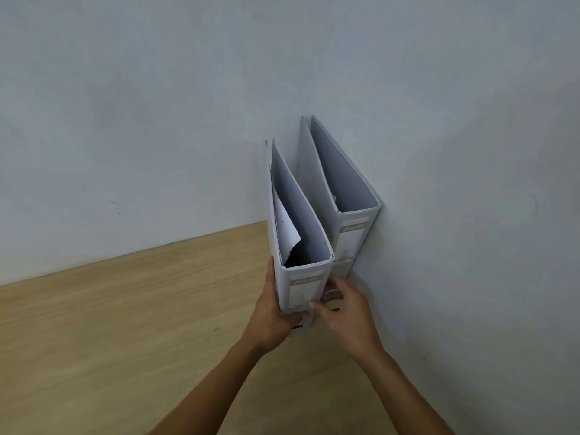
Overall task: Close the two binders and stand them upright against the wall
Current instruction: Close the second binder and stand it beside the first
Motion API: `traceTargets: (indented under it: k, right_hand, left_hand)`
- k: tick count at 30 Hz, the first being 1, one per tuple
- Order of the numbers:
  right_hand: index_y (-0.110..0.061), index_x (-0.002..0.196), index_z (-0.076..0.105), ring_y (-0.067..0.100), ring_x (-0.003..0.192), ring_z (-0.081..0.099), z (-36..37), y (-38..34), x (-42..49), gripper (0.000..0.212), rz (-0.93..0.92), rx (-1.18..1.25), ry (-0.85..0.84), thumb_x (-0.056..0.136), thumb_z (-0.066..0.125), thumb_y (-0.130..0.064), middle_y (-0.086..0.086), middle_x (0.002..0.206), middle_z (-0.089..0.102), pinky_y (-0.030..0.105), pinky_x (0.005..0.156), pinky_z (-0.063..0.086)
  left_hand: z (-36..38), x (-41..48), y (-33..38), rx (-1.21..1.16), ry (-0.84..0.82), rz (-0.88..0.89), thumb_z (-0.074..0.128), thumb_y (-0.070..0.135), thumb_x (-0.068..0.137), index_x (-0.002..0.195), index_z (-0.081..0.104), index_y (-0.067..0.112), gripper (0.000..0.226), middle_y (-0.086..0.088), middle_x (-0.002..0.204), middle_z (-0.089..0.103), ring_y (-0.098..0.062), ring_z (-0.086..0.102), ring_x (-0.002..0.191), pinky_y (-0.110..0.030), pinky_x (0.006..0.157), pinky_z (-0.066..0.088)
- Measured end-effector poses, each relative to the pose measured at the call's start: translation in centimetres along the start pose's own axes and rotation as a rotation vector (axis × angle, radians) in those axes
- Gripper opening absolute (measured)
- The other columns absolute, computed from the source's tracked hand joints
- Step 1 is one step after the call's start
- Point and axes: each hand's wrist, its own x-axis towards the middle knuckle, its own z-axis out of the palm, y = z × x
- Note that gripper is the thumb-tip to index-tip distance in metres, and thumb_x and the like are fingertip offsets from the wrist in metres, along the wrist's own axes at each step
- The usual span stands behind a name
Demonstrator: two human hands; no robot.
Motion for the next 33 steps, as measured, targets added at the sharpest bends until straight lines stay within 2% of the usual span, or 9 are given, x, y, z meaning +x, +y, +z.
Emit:
traceTargets:
  k: [2,6,10,11,14,17,25,30,33]
  right_hand:
    - [-0.026,0.108,0.067,0.001,0.087,0.068,-0.4,0.3,0.6,0.035,0.019,0.014,0.015,0.079,0.082,-0.013,-0.010,0.094,0.073,0.011,0.071,0.052]
    - [-0.026,0.095,0.065,-0.011,0.081,0.064,-1.1,0.5,2.2,0.022,0.036,0.019,0.034,0.083,0.079,-0.014,-0.008,0.089,0.072,0.005,0.066,0.049]
    - [-0.025,0.096,0.067,-0.005,0.083,0.067,-1.7,0.5,3.6,0.018,0.018,0.018,0.030,0.084,0.078,-0.016,-0.010,0.090,0.073,0.004,0.067,0.050]
    - [-0.024,0.097,0.067,-0.003,0.082,0.068,-1.8,0.5,3.9,0.017,0.013,0.013,0.028,0.084,0.078,-0.017,-0.010,0.091,0.073,0.005,0.068,0.050]
    - [-0.020,0.096,0.069,0.000,0.082,0.069,-2.0,0.6,4.7,0.015,0.001,-0.001,0.033,0.084,0.078,-0.019,-0.010,0.090,0.074,0.005,0.067,0.051]
    - [-0.021,0.091,0.068,-0.002,0.079,0.068,-2.1,0.6,5.3,0.013,0.011,-0.027,0.055,0.083,0.079,-0.022,-0.012,0.085,0.073,0.003,0.065,0.049]
    - [-0.024,0.076,0.068,-0.005,0.065,0.064,-1.7,0.5,5.9,0.014,0.041,-0.038,0.145,0.080,0.081,-0.027,-0.015,0.069,0.068,0.008,0.057,0.048]
    - [-0.023,0.074,0.070,-0.010,0.065,0.064,-1.4,0.4,6.1,0.013,0.040,-0.032,0.171,0.080,0.081,-0.025,-0.015,0.068,0.068,0.005,0.057,0.048]
    - [-0.024,0.075,0.069,-0.005,0.064,0.065,-1.2,0.3,5.9,0.013,0.047,-0.020,0.180,0.082,0.080,-0.025,-0.013,0.070,0.069,0.007,0.057,0.049]
  left_hand:
    - [0.2,0.8,0.1,0.008,0.014,-0.001,0.085,0.010,0.077,0.157,0.019,-0.001,0.104,0.021,0.124,0.056,0.024,0.055,0.109,-0.003,0.074,0.052]
    - [0.7,2.5,0.5,0.029,0.031,-0.019,0.083,0.003,0.078,0.154,0.026,-0.005,0.095,0.024,0.118,0.052,0.031,0.051,0.106,0.003,0.074,0.047]
    - [1.1,3.8,0.8,0.083,0.048,-0.012,0.082,0.002,0.078,0.156,0.023,-0.002,0.098,0.010,0.125,0.053,-0.005,0.054,0.124,0.005,0.074,0.045]
    - [1.1,4.1,0.9,0.088,0.052,-0.010,0.082,0.002,0.077,0.156,0.023,-0.001,0.098,0.010,0.125,0.053,-0.009,0.054,0.122,0.005,0.074,0.046]
    - [1.1,4.8,1.2,0.094,0.053,-0.025,0.081,-0.001,0.077,0.155,0.025,-0.001,0.095,0.025,0.116,0.049,0.004,0.055,0.107,0.004,0.073,0.046]
    - [1.2,5.3,1.6,0.088,0.063,-0.038,0.080,-0.003,0.077,0.155,0.024,-0.001,0.096,0.028,0.114,0.045,-0.003,0.056,0.111,0.005,0.072,0.046]
    - [1.1,6.2,2.3,0.074,0.074,-0.072,0.080,-0.005,0.078,0.150,0.032,0.006,0.087,0.025,0.109,0.050,0.017,0.055,0.097,0.003,0.066,0.047]
    - [0.8,6.5,2.3,0.083,0.039,-0.078,0.079,-0.007,0.078,0.150,0.031,-0.001,0.087,0.023,0.111,0.050,0.035,0.050,0.097,0.004,0.067,0.047]
    - [0.6,6.7,2.1,0.088,0.014,-0.061,0.078,-0.009,0.077,0.150,0.030,-0.004,0.087,0.021,0.113,0.052,0.035,0.050,0.098,0.002,0.068,0.048]
